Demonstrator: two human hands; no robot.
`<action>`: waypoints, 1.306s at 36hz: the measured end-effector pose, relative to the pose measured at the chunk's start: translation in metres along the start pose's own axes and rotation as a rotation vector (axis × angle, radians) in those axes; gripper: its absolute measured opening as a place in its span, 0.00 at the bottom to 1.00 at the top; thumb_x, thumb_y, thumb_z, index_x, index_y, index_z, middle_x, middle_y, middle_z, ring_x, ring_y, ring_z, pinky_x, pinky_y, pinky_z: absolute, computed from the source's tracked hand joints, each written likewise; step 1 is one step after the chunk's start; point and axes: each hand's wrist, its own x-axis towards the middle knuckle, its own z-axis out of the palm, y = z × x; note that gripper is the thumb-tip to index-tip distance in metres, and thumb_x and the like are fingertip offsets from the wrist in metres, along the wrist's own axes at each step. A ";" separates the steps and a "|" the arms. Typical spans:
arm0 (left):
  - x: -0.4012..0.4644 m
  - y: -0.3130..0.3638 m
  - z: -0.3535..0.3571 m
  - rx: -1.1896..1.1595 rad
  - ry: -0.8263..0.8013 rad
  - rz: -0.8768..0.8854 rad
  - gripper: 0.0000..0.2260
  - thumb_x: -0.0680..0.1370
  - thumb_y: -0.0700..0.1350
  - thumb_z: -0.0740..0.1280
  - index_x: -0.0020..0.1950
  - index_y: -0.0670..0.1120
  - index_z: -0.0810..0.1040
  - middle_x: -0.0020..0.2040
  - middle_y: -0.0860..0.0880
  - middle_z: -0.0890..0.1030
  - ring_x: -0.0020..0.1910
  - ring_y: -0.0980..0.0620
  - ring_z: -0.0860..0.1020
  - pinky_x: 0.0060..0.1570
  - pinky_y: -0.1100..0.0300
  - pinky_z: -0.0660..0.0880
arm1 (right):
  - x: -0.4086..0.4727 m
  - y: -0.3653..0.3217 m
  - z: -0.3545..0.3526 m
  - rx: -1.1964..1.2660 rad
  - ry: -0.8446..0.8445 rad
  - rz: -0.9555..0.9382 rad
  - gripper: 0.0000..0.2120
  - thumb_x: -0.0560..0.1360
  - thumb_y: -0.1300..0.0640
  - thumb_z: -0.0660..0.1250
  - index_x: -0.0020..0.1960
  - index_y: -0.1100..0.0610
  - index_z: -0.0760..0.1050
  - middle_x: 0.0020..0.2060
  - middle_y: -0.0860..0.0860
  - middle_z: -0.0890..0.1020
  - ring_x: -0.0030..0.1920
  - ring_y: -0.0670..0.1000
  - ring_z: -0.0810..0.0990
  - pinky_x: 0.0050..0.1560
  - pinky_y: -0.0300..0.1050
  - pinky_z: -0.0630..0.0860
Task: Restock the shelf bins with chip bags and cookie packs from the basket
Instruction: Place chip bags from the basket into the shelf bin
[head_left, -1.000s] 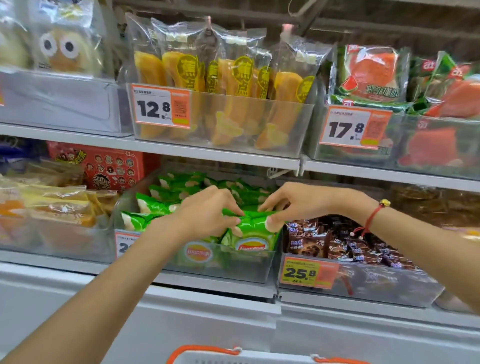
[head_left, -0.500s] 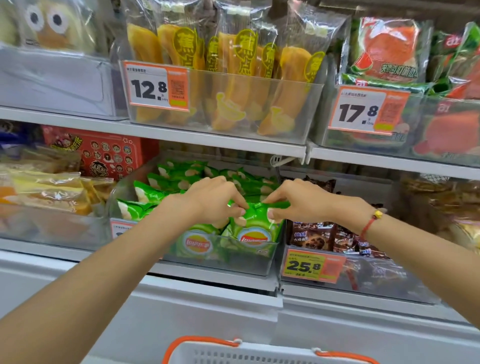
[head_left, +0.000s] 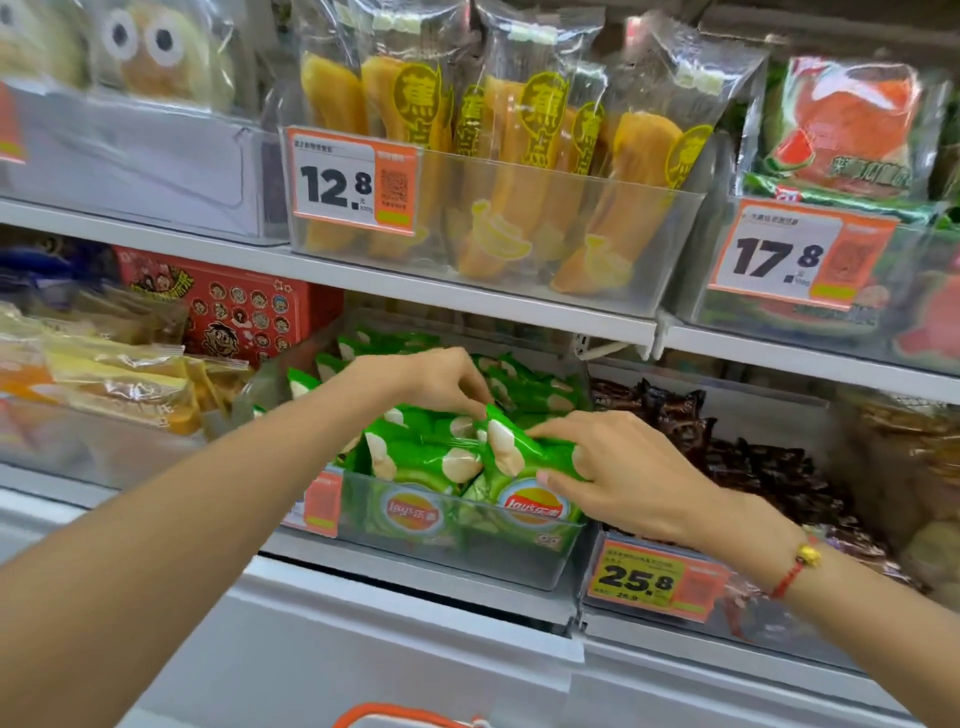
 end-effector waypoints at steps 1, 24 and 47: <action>0.002 0.003 -0.001 0.061 -0.014 0.006 0.13 0.77 0.48 0.69 0.59 0.46 0.82 0.47 0.54 0.80 0.48 0.54 0.78 0.46 0.64 0.70 | 0.001 0.001 -0.001 0.016 -0.002 0.004 0.23 0.76 0.41 0.63 0.69 0.45 0.70 0.60 0.46 0.79 0.62 0.50 0.76 0.59 0.44 0.68; -0.009 -0.012 0.033 0.143 0.528 0.129 0.08 0.76 0.52 0.69 0.47 0.49 0.85 0.64 0.55 0.73 0.64 0.47 0.65 0.57 0.53 0.66 | 0.014 0.002 -0.017 0.242 -0.175 0.059 0.26 0.71 0.49 0.73 0.67 0.39 0.71 0.64 0.47 0.78 0.64 0.44 0.75 0.64 0.50 0.72; -0.019 -0.009 0.030 0.071 0.466 -0.029 0.08 0.75 0.56 0.69 0.48 0.55 0.84 0.57 0.54 0.81 0.58 0.49 0.76 0.51 0.51 0.75 | 0.041 -0.009 0.006 0.106 -0.338 0.093 0.27 0.71 0.46 0.73 0.68 0.38 0.70 0.61 0.44 0.79 0.64 0.48 0.75 0.61 0.47 0.72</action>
